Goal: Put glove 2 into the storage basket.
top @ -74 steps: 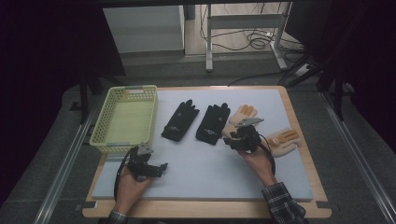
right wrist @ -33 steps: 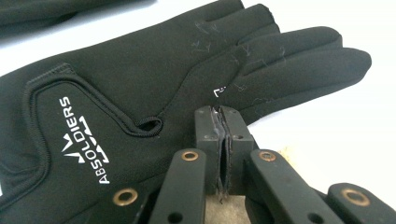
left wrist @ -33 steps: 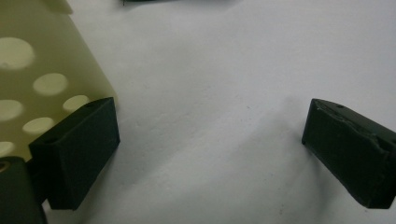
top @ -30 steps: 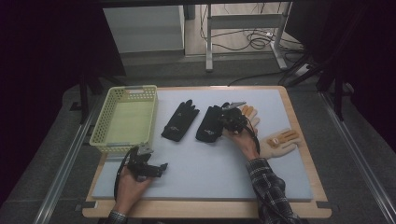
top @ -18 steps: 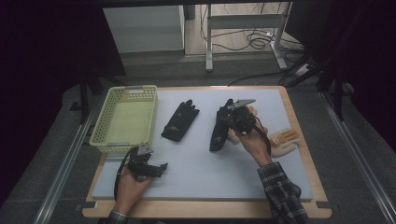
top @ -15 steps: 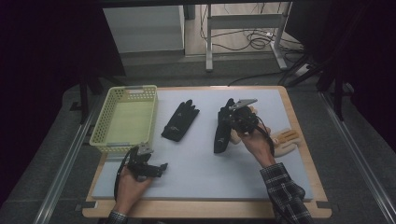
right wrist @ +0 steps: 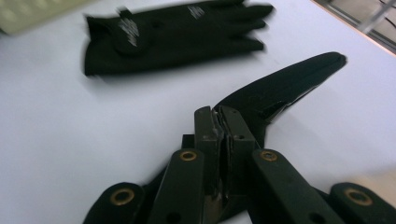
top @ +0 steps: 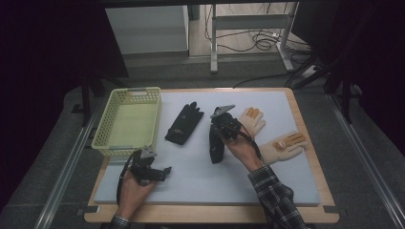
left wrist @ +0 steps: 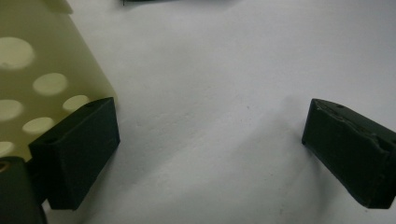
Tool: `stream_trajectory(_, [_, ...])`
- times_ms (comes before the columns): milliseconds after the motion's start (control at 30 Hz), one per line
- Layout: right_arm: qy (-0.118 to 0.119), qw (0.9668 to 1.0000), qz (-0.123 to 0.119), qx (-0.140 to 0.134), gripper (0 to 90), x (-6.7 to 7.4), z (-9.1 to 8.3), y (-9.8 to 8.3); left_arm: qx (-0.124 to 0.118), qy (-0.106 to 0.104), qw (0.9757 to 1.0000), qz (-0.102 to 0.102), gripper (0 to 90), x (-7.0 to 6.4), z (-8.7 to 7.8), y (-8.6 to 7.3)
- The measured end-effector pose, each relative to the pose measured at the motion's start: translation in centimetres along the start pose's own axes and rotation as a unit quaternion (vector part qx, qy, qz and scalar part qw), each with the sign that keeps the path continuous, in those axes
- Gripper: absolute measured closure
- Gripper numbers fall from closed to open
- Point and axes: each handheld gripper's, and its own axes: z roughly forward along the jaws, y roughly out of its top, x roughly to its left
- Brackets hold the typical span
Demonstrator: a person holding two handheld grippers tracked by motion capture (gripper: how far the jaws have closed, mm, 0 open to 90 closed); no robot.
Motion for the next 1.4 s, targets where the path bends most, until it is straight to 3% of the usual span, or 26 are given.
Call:
stream_trajectory(67, [0.011,0.9999,-0.004,-0.008,79.9,0.7,0.4,0.6,0.0,0.0,1.0,0.0,4.0,0.0,0.0,0.0])
stream_trajectory(100, [0.026,0.9995,-0.01,-0.017,72.3,1.4,0.8,1.2,0.0,0.0,1.0,0.0,3.9,0.0,0.0,0.0])
stream_trajectory(233, [0.031,0.9988,-0.025,-0.027,65.5,2.3,1.2,2.1,0.0,0.0,1.0,0.0,4.0,0.0,0.0,0.0])
stream_trajectory(433, [0.022,0.9991,-0.02,-0.029,62.1,1.5,1.0,1.8,0.0,0.0,1.0,0.0,4.0,0.0,0.0,0.0])
stream_trajectory(533, [0.027,0.9993,-0.001,-0.026,59.3,0.6,1.5,1.0,0.0,0.0,1.0,0.0,4.0,0.0,0.0,0.0])
stream_trajectory(567, [0.037,0.9989,0.012,-0.025,56.0,0.2,2.1,0.4,0.001,0.0,1.0,0.0,4.0,0.0,0.0,0.0])
stream_trajectory(667, [0.044,0.9987,0.015,-0.02,49.5,0.2,3.0,-0.1,0.0,0.001,1.0,0.0,3.9,0.0,0.0,0.0])
stream_trajectory(700, [0.049,0.9986,0.017,-0.009,42.8,0.5,4.1,-0.5,0.0,0.001,1.0,0.0,3.9,0.0,0.0,0.0])
stream_trajectory(800, [0.048,0.9988,0.007,0.0,36.9,0.6,5.3,-1.0,0.0,0.0,1.0,-0.001,4.0,0.0,0.0,0.0])
stream_trajectory(833, [0.053,0.9985,0.005,0.014,33.3,0.8,6.5,-1.6,0.0,0.0,1.0,-0.001,4.0,0.0,0.0,0.0])
stream_trajectory(867, [0.06,0.998,0.007,0.018,33.5,0.8,7.0,-1.8,0.0,0.001,1.0,-0.001,4.0,0.0,0.0,0.0])
stream_trajectory(900, [0.064,0.9978,0.017,-0.005,40.1,0.8,7.2,-2.3,0.0,0.001,1.0,-0.001,4.0,0.0,0.0,0.0])
stream_trajectory(933, [0.051,0.9983,0.025,-0.014,54.4,0.8,7.1,-2.6,0.0,0.001,1.0,-0.001,4.0,0.0,0.0,0.0])
stream_trajectory(967, [0.052,0.9981,0.029,-0.017,62.3,0.8,6.9,-2.7,0.0,0.001,1.0,-0.001,3.9,0.0,0.0,0.0])
stream_trajectory(1000, [0.052,0.9981,0.029,-0.017,62.3,0.8,6.9,-2.7,0.0,0.001,1.0,-0.001,3.9,0.0,0.0,0.0])
stream_trajectory(1033, [0.067,0.997,0.037,-0.011,78.5,0.7,6.7,-2.6,0.0,0.001,1.0,0.0,4.0,0.0,0.0,0.0])
stream_trajectory(1200, [0.053,0.9984,0.02,-0.005,81.2,1.3,6.2,-2.2,0.0,0.001,1.0,0.0,4.0,0.0,0.0,0.0])
stream_trajectory(1333, [0.053,0.9982,0.026,-0.012,81.2,1.3,4.4,-2.2,0.0,0.0,1.0,-0.001,4.0,0.0,0.0,0.0])
stream_trajectory(1367, [0.054,0.9979,0.03,-0.017,81.2,1.4,3.1,-2.4,0.0,0.0,1.0,-0.001,3.9,0.0,0.0,0.0])
stream_trajectory(1400, [0.054,0.9979,0.03,-0.017,81.2,1.4,3.1,-2.4,0.0,0.0,1.0,-0.001,3.9,0.0,0.0,0.0])
